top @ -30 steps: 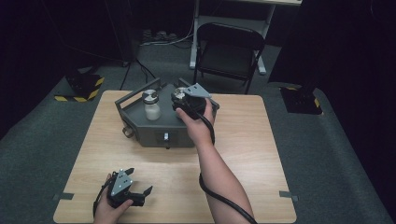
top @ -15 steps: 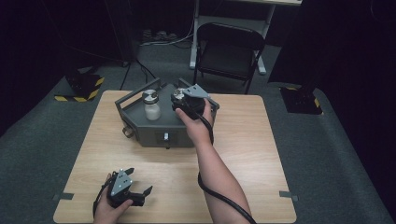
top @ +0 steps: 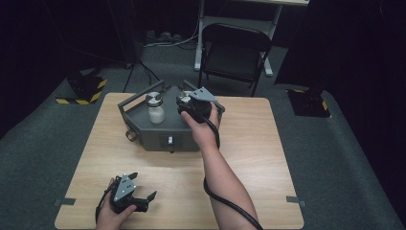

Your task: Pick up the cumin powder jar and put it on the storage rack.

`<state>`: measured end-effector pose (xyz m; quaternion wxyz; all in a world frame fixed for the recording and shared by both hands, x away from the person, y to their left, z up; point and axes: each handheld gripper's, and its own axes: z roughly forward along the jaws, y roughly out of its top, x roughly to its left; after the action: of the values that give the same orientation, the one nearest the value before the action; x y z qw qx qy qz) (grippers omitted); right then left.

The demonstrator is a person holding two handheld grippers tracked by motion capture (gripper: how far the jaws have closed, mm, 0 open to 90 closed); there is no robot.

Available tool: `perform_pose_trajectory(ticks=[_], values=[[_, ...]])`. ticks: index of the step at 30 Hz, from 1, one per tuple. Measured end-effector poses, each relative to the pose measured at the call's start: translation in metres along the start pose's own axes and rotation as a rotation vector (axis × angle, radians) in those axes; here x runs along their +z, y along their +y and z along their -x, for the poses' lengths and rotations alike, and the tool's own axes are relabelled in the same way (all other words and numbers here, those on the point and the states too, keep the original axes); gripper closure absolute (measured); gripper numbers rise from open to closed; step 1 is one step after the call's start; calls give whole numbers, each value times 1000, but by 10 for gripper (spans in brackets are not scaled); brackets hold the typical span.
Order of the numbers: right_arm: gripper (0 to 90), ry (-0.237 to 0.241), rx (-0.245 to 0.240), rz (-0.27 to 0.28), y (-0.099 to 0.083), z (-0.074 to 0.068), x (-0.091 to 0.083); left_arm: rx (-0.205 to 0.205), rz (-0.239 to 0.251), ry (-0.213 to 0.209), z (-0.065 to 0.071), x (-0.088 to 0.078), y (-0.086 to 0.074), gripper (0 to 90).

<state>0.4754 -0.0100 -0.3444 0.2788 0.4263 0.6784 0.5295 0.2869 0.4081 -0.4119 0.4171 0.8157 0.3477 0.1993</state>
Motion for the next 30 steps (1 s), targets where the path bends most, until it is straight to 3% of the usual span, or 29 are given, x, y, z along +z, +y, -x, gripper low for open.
perform_pose_trajectory(ticks=[11, 22, 30], values=[[326, 14, 14, -13, 3, 3, 1, 2, -2, -3, 0, 0, 0, 9], [33, 9, 7, -6, 3, 0, -3, 0, -1, -6, -1, 0, 0, 9], [7, 37, 1, 19, 6, -2, -13, -3, -1, -6, -1, 0, 0, 9]])
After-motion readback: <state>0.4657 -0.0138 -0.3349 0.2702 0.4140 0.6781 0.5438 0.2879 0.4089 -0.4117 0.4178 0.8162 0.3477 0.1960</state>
